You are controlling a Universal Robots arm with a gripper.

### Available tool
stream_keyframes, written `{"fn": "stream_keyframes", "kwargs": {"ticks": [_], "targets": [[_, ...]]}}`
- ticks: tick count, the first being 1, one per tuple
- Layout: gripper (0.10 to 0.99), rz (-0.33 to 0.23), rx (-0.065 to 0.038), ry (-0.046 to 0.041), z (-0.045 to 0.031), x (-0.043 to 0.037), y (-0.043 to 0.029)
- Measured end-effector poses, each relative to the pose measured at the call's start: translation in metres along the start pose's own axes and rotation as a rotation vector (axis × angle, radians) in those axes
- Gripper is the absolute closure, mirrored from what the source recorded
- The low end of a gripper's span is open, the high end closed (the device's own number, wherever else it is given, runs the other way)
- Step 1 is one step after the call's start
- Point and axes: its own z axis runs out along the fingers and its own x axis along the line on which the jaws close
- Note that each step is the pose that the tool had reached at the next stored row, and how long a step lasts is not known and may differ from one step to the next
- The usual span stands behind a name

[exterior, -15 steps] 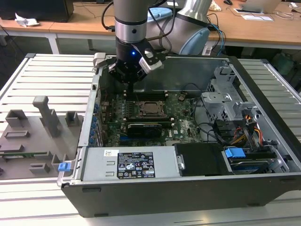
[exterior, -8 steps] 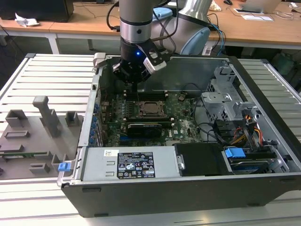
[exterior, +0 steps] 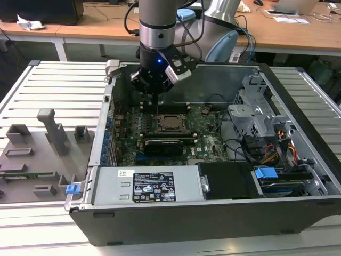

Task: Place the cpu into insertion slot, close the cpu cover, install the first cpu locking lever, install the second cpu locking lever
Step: 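Install the first cpu locking lever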

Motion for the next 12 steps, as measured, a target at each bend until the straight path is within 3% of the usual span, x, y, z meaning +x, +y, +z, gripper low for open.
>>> {"fn": "stream_keyframes", "kwargs": {"ticks": [12], "targets": [[0.980, 0.003, 0.000, 0.0002, 0.0010, -0.0068, -0.0010]]}}
